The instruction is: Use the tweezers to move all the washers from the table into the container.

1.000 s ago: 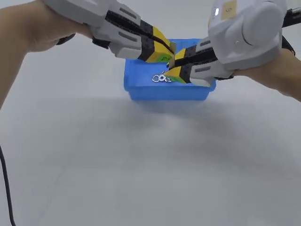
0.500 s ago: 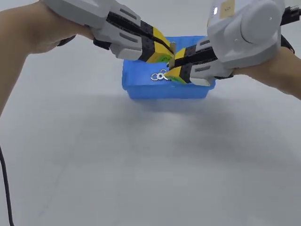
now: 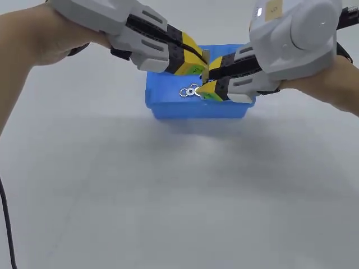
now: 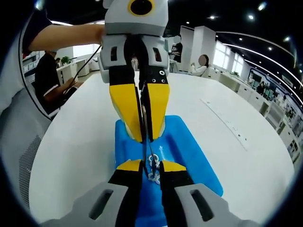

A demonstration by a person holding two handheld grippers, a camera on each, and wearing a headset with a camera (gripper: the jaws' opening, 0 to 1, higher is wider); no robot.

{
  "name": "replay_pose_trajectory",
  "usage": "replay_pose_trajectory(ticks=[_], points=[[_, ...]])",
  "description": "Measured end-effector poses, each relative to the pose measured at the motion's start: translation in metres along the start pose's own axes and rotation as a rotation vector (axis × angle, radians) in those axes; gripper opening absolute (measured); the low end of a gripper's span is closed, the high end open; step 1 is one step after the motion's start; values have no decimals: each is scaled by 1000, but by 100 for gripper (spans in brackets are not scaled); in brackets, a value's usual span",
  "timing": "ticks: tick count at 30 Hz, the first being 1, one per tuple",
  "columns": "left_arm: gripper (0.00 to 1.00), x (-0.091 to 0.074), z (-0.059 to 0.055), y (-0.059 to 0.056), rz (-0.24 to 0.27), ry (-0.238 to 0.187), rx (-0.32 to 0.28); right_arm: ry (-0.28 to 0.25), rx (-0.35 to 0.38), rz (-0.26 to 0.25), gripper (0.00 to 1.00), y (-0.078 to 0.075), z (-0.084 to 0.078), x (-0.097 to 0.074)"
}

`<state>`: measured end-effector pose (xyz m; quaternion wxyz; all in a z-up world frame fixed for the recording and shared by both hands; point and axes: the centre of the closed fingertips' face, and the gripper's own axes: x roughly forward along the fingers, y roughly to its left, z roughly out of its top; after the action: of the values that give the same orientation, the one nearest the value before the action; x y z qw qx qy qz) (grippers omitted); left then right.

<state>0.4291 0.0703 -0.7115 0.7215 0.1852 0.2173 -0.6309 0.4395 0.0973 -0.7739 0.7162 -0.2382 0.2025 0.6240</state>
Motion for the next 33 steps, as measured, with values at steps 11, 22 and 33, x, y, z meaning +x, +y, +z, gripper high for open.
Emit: replay_pose_trajectory(ticks=[11,22,33], points=[[6,-8,11,-8,-16,-16,44,-13,9,22,13,4,1,-7],[6,-20,24,-20,-13,-42,66,-36,-19,42,9,17,13,-26],[6,-29,36,-33,-8,-61,55,15,-79,40,7,31,23,-39]])
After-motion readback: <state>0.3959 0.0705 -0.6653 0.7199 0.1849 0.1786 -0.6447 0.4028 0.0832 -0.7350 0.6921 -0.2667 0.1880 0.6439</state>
